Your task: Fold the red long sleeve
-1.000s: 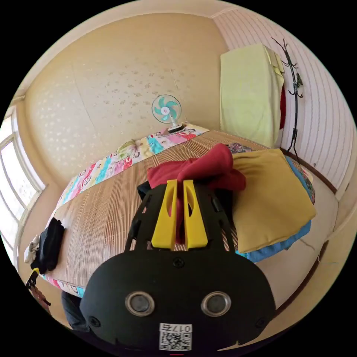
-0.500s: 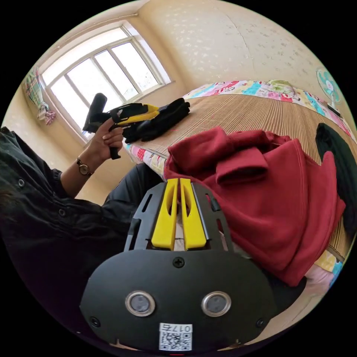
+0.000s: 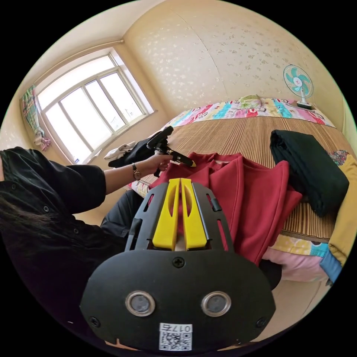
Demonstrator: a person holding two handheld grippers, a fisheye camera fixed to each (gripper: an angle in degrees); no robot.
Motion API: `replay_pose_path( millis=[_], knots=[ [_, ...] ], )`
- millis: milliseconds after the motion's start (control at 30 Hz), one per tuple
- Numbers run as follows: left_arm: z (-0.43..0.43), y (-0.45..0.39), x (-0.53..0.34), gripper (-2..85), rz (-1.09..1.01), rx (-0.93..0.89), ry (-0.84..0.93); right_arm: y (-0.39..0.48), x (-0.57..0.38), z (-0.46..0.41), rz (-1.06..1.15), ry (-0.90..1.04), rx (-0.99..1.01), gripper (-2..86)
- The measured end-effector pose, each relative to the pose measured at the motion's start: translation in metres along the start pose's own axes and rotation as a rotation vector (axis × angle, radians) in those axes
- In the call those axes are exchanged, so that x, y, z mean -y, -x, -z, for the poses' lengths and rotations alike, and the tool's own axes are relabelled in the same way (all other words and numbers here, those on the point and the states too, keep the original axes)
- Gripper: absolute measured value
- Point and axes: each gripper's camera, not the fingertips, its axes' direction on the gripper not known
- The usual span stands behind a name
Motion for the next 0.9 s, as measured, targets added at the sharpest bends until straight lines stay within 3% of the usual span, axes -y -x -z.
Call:
replay_pose_path(
  millis=[100, 133, 233, 333, 500, 567, 667, 733, 800, 900],
  knots=[
    [0.051, -0.005, -0.046, 5.1, -0.077, -0.526, -0.226, 0.007, -0.002, 0.009, 0.003, 0.024, -0.089, 0.5],
    [0.085, -0.016, -0.070, 4.8, -0.168, -0.626, -0.334, 0.011, -0.002, 0.017, 0.009, 0.022, -0.156, 0.6],
    [0.187, -0.064, -0.139, 4.1, -0.516, -0.667, -0.588, 0.013, 0.004, 0.045, 0.008, -0.027, -0.276, 0.9],
    [0.276, -0.094, -0.193, 3.9, -0.781, -0.652, -0.737, 0.018, 0.019, 0.088, 0.055, -0.207, -0.138, 1.4],
    [0.372, -0.076, -0.216, 3.8, -0.806, -0.678, -0.828, 0.023, 0.035, 0.125, 0.177, -0.512, 0.175, 4.6],
    [0.400, -0.082, -0.225, 3.7, -0.834, -0.661, -0.837, 0.011, 0.054, 0.104, 0.116, -0.430, 0.300, 13.0],
    [0.435, -0.097, -0.244, 3.3, -0.850, -0.653, -0.848, 0.006, 0.068, 0.038, 0.079, -0.214, 0.342, 17.0],
    [0.453, -0.106, -0.265, 3.3, -0.879, -0.651, -0.855, 0.013, 0.070, -0.015, 0.038, -0.098, 0.349, 15.2],
    [0.464, -0.112, -0.285, 3.4, -0.862, -0.558, -0.862, 0.033, 0.078, -0.054, 0.014, 0.035, 0.344, 6.0],
    [0.496, -0.099, -0.335, 3.7, -0.756, -0.386, -0.984, 0.081, 0.091, -0.021, 0.020, -0.131, 0.103, 4.9]
  ],
)
